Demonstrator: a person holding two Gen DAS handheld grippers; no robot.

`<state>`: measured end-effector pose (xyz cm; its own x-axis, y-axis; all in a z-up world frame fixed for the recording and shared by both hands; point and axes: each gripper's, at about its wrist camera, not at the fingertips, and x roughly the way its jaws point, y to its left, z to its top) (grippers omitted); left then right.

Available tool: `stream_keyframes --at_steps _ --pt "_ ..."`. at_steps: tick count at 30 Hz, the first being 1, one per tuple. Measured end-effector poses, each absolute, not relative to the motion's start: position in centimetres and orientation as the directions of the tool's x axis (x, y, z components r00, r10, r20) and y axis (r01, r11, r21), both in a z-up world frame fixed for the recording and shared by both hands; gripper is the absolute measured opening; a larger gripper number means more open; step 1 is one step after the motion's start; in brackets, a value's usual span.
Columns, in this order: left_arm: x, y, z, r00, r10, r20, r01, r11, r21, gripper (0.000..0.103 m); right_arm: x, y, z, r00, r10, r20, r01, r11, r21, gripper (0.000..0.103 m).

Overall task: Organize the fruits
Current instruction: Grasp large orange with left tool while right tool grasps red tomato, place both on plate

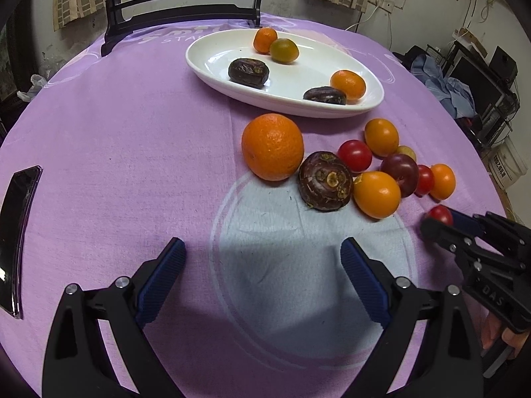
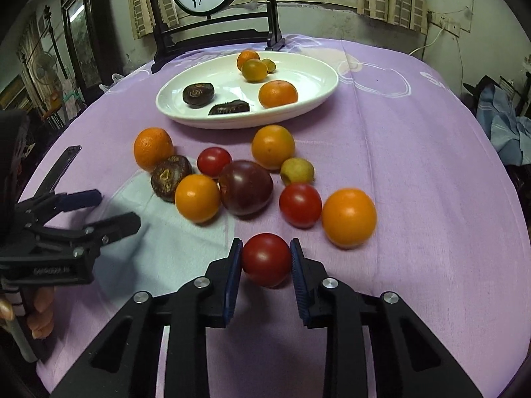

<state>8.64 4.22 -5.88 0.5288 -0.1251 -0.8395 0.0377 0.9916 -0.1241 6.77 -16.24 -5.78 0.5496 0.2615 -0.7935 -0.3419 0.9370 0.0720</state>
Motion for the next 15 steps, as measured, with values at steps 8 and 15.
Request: stream_keyframes --at_steps 8,15 --pt "8.2 2.4 -5.1 0.506 -0.153 -0.849 0.061 0.988 -0.142 0.092 4.9 -18.4 -5.7 0.553 0.299 -0.778 -0.355 0.929 0.104 0.029" --pt "9.9 1.3 -4.9 0.503 -0.114 -0.857 0.084 0.993 -0.082 0.092 4.0 -20.2 -5.5 0.559 0.329 -0.761 -0.362 0.923 0.133 0.029"
